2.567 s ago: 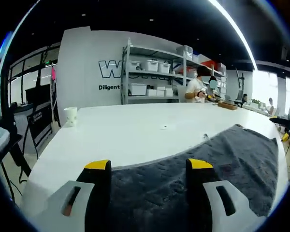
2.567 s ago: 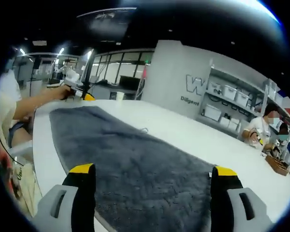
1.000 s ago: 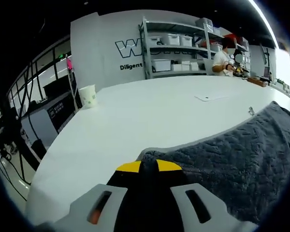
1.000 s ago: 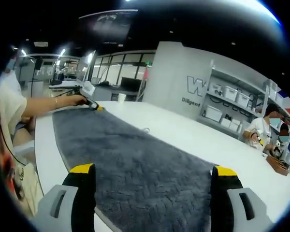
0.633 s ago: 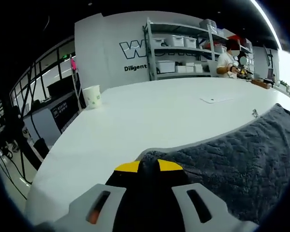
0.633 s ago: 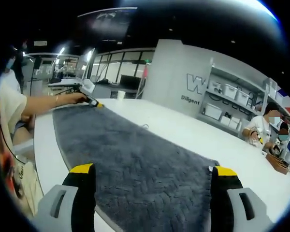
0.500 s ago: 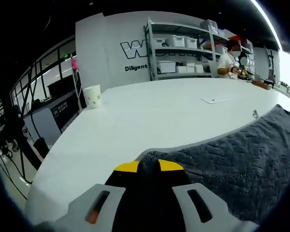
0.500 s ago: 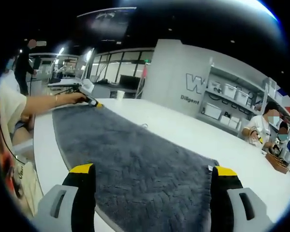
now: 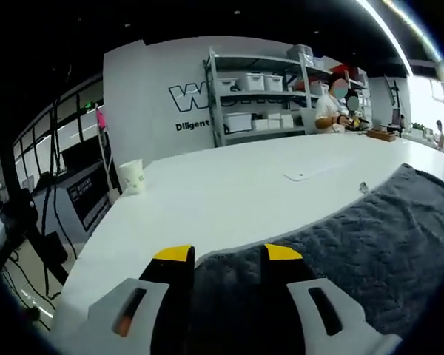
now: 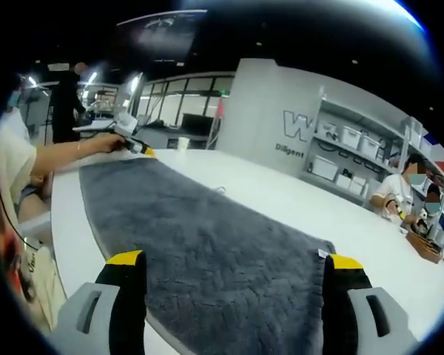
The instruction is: Open the folded towel by lifting each exposed corner and separating the folded layers until the towel lies flat within the target outline without major curled edges
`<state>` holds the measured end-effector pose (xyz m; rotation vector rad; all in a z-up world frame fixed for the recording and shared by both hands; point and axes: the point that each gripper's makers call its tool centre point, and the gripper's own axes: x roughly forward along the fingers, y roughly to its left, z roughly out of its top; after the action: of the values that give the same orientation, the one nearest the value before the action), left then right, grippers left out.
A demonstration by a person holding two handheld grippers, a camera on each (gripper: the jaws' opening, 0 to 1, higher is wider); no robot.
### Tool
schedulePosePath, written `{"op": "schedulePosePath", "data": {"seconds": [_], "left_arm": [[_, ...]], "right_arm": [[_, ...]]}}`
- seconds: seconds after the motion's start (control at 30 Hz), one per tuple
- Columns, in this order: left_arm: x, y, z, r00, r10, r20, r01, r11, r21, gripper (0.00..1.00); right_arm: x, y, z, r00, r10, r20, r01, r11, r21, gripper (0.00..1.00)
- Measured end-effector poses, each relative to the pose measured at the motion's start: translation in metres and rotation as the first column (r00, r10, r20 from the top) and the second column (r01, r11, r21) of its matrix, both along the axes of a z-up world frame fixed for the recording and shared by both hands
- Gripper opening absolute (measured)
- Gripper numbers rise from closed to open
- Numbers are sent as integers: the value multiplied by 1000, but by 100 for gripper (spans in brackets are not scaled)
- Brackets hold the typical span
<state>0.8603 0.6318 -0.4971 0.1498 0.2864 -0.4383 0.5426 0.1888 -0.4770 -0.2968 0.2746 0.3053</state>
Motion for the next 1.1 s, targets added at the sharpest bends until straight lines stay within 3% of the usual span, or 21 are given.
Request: {"op": "schedulePosePath", "data": {"seconds": [0.27,0.4,0.67,0.83,1.1], "left_arm": [[-53,-20,12,989,-147,18,148,986,-78,66],[-87,-38,16,969,-246,3,243,958,-150,73],[-149,-60,31,934,-355,32,355,916,-188,98],[-169,-59,37,929,-369,38,368,903,-224,100],[-188,-36,27,943,-333,10,326,915,-237,100]], "right_arm": [[-3,-4,0,1000,-14,-1,14,1000,4,99],[-5,-4,-2,1000,-11,-12,11,1000,-2,99],[-10,-2,-9,999,-5,-48,5,1000,-10,99],[-16,-5,-8,998,-4,-64,5,1000,20,99],[-33,-33,-12,995,-76,-71,80,995,58,99]]}}
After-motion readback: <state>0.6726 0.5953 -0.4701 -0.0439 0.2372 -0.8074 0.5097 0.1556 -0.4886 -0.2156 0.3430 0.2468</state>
